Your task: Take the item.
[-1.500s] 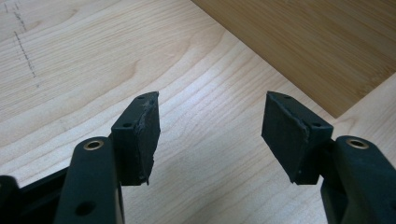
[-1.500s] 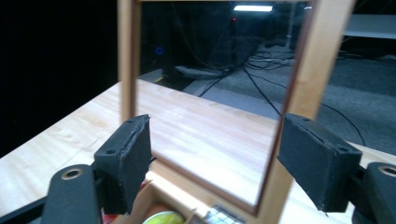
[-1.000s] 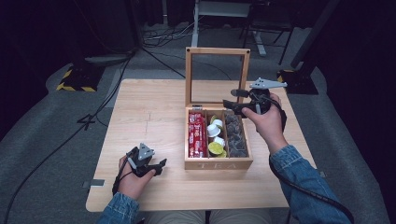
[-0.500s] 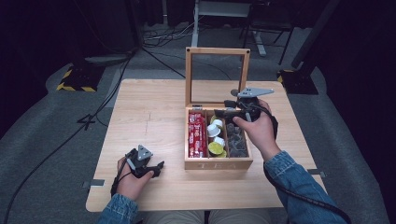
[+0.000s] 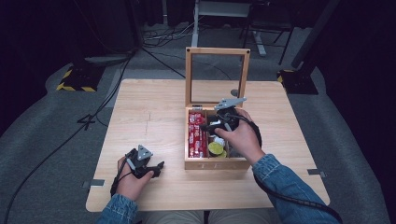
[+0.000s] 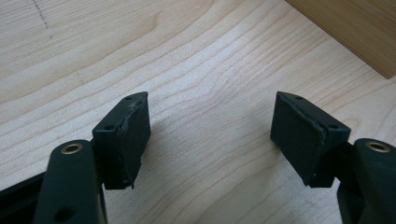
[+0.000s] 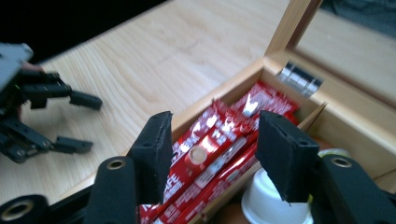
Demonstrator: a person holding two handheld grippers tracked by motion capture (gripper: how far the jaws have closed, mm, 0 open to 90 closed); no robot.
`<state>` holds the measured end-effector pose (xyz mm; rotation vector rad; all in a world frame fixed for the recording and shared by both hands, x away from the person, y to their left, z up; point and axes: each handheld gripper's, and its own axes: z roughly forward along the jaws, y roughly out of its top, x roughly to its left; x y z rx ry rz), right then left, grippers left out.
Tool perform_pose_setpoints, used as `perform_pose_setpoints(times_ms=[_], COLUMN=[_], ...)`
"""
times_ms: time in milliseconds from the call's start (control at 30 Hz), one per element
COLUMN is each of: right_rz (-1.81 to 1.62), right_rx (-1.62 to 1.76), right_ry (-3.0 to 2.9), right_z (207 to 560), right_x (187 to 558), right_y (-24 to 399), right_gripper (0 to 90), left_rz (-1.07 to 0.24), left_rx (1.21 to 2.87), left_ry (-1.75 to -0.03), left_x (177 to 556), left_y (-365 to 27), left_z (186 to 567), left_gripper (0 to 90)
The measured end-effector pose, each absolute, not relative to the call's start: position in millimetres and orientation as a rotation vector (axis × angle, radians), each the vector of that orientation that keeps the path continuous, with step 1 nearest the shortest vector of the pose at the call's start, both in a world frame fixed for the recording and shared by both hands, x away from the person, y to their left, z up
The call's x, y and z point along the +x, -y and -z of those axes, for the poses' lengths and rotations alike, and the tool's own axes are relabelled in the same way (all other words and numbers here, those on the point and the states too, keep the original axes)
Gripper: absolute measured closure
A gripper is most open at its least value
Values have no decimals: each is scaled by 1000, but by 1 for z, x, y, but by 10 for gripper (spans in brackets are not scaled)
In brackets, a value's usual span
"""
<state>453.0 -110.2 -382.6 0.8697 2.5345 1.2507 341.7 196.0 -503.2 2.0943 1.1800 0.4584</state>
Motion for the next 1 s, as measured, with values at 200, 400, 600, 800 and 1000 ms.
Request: perform_pose_setpoints(times_ms=[200,400,600,800,1000], right_rz=[-1121,-1067,-1010,-957,-873], right_rx=[893,911,926,976,966], right_ry=[-2607,-2628,-2630,-2631,-2626], right_z=[400,409,417,422,426], right_x=[449,447,444,442,442], right_y=[91,80,72,66,61], right_gripper=[438,423,411,412,417], left_rz=[-459,-461,-457,-455,-460], left_rx=[2100,2097,2098,2096,2098], left_ry=[-1179,-1181,-1181,-1176,-1172], left_x=[341,341,341,340,340], left_y=[-196,-196,-196,-196,-196], left_z=[503,503,503,503,503], left_gripper=[289,290,290,294,297])
